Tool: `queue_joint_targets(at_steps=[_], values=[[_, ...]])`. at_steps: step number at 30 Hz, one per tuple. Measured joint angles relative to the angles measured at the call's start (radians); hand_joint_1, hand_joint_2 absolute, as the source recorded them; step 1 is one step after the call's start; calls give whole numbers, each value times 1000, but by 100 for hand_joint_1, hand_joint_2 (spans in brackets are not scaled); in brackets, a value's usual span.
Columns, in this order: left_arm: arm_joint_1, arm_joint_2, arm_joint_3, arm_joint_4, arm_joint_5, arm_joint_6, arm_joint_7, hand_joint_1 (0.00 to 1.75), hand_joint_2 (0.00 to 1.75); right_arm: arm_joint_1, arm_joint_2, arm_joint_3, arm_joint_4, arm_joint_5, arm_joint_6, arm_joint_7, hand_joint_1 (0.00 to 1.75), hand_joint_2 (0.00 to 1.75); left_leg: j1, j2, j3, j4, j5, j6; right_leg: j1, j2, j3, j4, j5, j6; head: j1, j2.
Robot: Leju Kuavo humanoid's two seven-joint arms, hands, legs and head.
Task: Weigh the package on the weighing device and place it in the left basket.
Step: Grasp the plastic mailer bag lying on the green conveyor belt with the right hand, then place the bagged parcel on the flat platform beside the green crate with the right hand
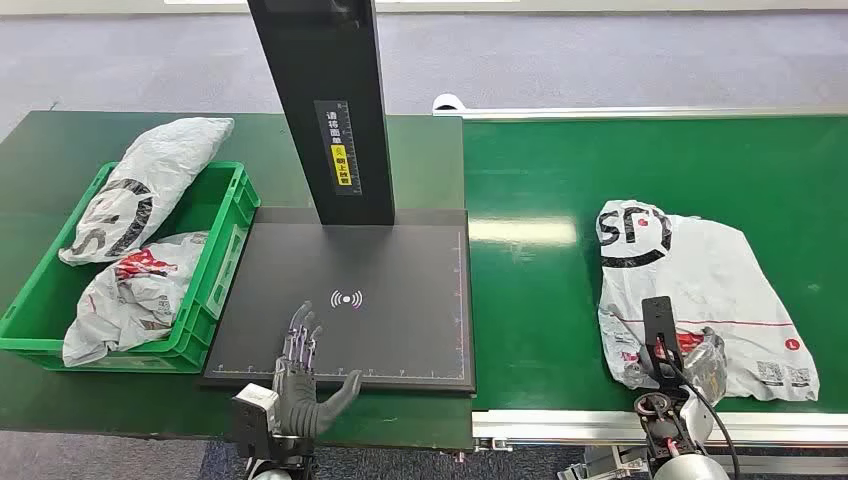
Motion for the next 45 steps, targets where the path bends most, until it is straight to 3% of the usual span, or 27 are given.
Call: queue_joint_targets(at_steps=[6, 12, 14, 17, 20, 28, 31, 34, 38, 45], values=[[-9, 0, -4, 7, -2, 0, 0, 0, 175, -4, 12, 1, -4, 6, -10, -85, 175, 175, 0, 0, 0, 0, 0, 0, 0, 0, 0, 0, 0, 0, 0, 0], [-19, -1, -4, 16, -3, 4, 0, 0, 175, -1, 39, -3, -38, -27, -6, -258, 175, 175, 0, 0, 0, 0, 0, 0, 0, 0, 0, 0, 0, 0, 0, 0], [-19, -2, -4, 15, -3, 12, 0, 0, 175, 1, 51, -7, -55, -50, 8, -338, 175, 175, 0, 0, -1, 0, 0, 0, 0, 0, 0, 0, 0, 0, 0, 0], [-19, 0, -5, 1, -11, 41, 0, 0, 175, 4, 83, -16, -106, -88, 47, -525, 175, 175, 0, 1, -1, 0, 0, 0, 0, 0, -1, 1, 0, 0, 0, 0], [-19, 5, -12, -30, -25, 72, 0, 0, 175, 12, 126, -18, -181, -95, 76, -617, 175, 175, 0, 1, -1, 0, 0, 0, 0, 0, -1, 0, 0, 0, 0, 0], [-17, 17, -23, -71, -33, 89, 0, 0, 175, 27, 183, -17, -286, -99, 92, -636, 175, 175, 0, 0, -1, 0, 0, 0, 0, -1, -1, 0, 0, 0, 0, 0], [-14, 30, -30, -107, -44, 136, 0, 0, 175, 66, 216, 6, -379, -104, 142, -675, 175, 175, 0, 0, -1, 0, 0, 0, 0, -1, -1, 1, 0, 0, 0, 0], [-12, 64, -42, -175, -77, 215, 0, 0, 175, 143, 270, 94, -546, -127, 222, -684, 175, 175, 2, 0, -1, -1, 0, -1, 2, 0, -2, 1, 0, -1, 0, 0], [-11, 121, -48, -275, -131, 343, 0, 0, 175, 218, 318, 280, -711, -218, 389, -680, 175, 175, 4, 1, -1, -1, 0, -2, 4, 0, -3, 1, -2, -3, 0, 0], [8, 181, -63, -391, -173, 462, 0, 0, 175, 228, 363, 479, -755, -302, 514, -706, 175, 175, 3, 2, -2, -1, 1, -3, 4, 0, -2, 1, -2, -3, 1, 0]])
